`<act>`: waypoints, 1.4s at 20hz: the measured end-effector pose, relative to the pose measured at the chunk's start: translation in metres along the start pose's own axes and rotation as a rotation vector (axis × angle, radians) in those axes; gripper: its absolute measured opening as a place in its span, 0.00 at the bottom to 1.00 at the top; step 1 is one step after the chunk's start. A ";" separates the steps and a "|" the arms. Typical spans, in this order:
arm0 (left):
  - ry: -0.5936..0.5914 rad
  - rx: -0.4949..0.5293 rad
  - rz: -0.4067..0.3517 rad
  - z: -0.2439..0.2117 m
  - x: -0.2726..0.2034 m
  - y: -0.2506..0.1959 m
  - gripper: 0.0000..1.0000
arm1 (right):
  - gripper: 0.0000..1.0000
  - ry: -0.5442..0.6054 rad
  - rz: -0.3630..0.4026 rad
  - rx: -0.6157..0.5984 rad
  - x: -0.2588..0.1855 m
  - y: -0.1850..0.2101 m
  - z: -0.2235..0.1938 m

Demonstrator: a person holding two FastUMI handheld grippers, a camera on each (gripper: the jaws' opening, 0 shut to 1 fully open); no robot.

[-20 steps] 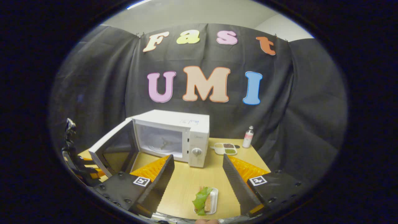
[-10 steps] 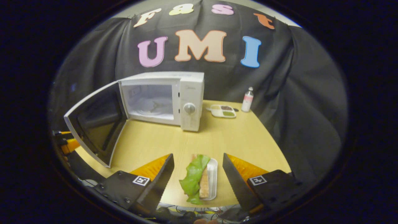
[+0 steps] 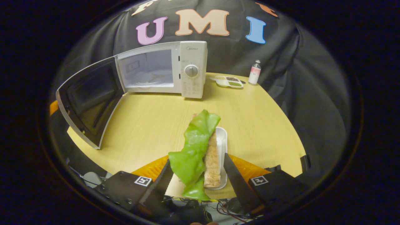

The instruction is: Open the microwave oven with the left hand, put the food in, and close the microwave oven.

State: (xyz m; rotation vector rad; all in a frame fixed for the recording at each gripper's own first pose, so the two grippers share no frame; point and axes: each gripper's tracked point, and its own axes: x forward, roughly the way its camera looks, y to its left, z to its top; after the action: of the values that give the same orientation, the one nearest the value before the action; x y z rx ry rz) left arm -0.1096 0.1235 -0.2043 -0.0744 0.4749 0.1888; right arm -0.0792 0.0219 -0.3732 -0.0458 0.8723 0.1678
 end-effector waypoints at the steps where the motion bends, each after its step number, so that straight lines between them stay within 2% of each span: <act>1: -0.028 -0.015 0.007 0.014 -0.002 0.001 0.99 | 0.95 -0.002 -0.001 0.005 0.000 -0.001 0.001; 3: -0.073 -0.040 0.020 0.036 -0.006 0.005 0.99 | 0.88 -0.004 0.001 0.016 0.002 -0.002 0.003; 4: -0.089 -0.045 0.024 0.043 -0.008 0.005 0.96 | 0.75 -0.002 0.009 0.023 0.002 -0.001 0.002; 5: -0.102 -0.046 0.028 0.048 -0.009 0.007 0.99 | 0.74 -0.005 -0.009 0.016 0.013 -0.005 0.000; 7: -0.119 -0.040 0.037 0.054 -0.010 0.009 0.99 | 0.46 0.001 0.008 0.017 0.001 -0.002 0.004; 8: -0.128 -0.037 0.041 0.057 -0.010 0.008 0.99 | 0.46 0.000 0.010 0.016 0.001 -0.002 0.005; 10: -0.140 -0.027 0.045 0.062 -0.010 0.008 1.00 | 0.36 -0.006 0.013 0.009 0.004 -0.002 0.009; 12: -0.156 -0.022 0.045 0.068 -0.012 0.006 1.00 | 0.37 -0.034 -0.009 0.000 -0.001 -0.009 0.015; 13: -0.163 -0.020 0.043 0.071 -0.013 0.006 1.00 | 0.30 -0.044 -0.007 0.000 -0.004 -0.010 0.020; 14: -0.171 -0.017 0.043 0.073 -0.013 0.005 1.00 | 0.36 -0.055 -0.001 0.004 -0.005 -0.010 0.024; 21: -0.209 -0.015 0.062 0.083 -0.015 0.009 0.98 | 0.36 -0.102 0.024 0.025 -0.021 -0.014 0.060; 28: -0.213 -0.019 0.092 0.081 -0.020 0.017 1.00 | 0.36 -0.137 0.153 0.057 -0.018 0.028 0.109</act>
State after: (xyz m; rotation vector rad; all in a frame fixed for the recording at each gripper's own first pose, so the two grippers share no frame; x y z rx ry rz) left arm -0.0939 0.1463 -0.1234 -0.0501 0.2642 0.2887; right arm -0.0127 0.0590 -0.2887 0.0847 0.7436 0.2860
